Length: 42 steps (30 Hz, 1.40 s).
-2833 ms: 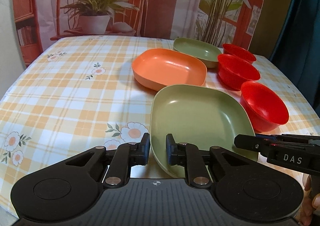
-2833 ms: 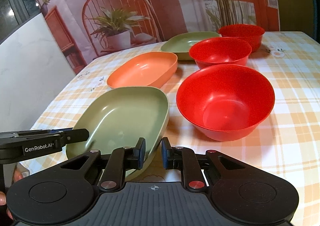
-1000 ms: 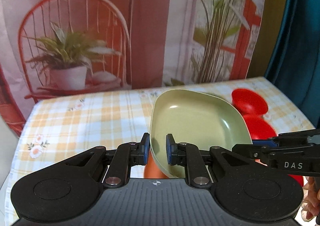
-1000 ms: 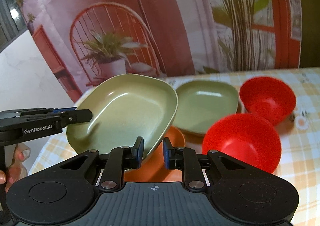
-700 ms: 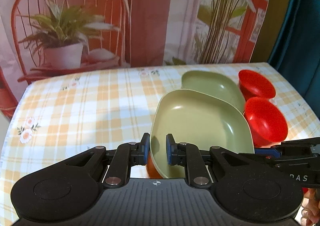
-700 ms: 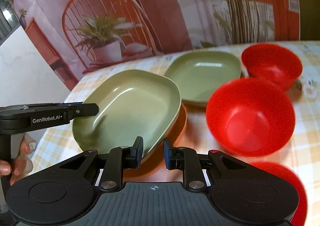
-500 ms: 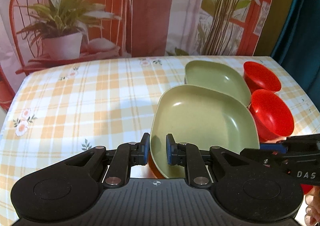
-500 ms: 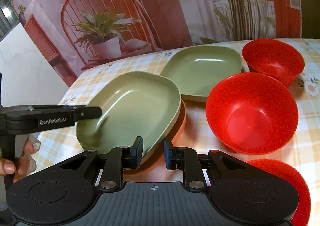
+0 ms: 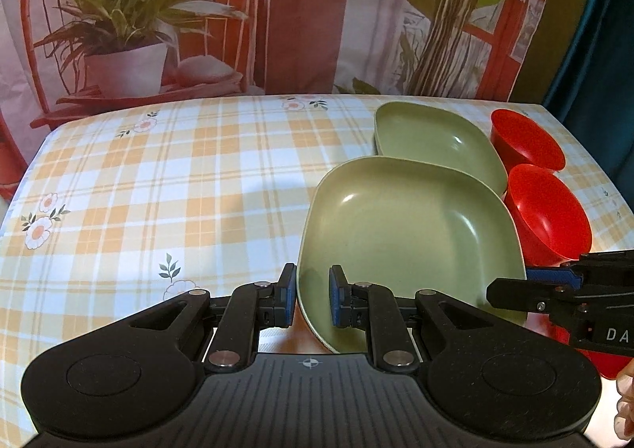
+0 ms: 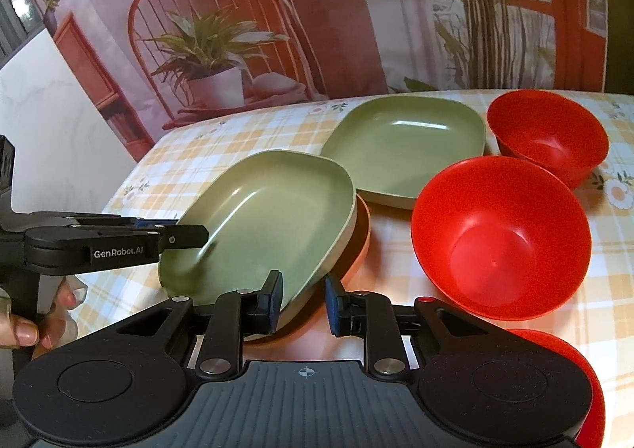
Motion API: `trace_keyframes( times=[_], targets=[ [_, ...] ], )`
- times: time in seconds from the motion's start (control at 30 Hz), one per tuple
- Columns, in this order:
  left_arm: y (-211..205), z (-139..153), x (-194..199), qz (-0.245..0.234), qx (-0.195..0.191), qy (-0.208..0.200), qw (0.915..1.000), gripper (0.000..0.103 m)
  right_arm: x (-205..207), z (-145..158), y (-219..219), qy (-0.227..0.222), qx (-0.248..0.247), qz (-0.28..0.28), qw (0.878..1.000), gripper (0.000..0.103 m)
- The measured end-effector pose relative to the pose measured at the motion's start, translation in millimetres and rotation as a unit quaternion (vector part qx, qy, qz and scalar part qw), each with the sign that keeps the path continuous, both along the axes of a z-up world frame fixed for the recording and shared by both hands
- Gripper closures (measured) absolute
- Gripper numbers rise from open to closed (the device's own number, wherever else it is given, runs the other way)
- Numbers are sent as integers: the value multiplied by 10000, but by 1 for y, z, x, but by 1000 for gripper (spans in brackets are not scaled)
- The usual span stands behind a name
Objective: Organize plates and bowls
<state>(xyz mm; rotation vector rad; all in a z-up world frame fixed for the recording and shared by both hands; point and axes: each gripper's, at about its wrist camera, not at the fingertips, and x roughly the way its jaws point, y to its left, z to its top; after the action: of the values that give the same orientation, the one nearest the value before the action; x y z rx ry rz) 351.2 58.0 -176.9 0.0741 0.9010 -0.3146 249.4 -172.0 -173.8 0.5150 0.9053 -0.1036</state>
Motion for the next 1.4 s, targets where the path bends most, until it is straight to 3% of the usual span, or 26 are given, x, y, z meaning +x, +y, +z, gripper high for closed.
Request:
trace_keyframes(
  times=[0.13, 0.4, 0.5, 0.57, 0.6, 1.4],
  targets=[
    [-2, 0, 1, 33, 57, -13, 10000, 85, -1, 1, -2, 13, -32, -31, 10000, 75],
    [2, 1, 2, 109, 25, -30, 9999, 85, -4, 7, -13, -71, -162, -202, 9996, 74],
    [1, 2, 1, 94, 27, -52, 9999, 85, -2, 7, -19, -108, -238, -250, 9993, 79],
    [1, 1, 1, 93, 29, -43, 9999, 85, -3, 5, -20, -148, -178, -229, 9995, 92],
    [1, 1, 1, 92, 33, -37, 9999, 85, -4, 5, -19, -155, -151, -208, 9995, 93],
    [0, -1, 1, 56, 24, 19, 10000, 85, -7, 1, -16, -246, -142, -276, 9992, 94]
  ],
)
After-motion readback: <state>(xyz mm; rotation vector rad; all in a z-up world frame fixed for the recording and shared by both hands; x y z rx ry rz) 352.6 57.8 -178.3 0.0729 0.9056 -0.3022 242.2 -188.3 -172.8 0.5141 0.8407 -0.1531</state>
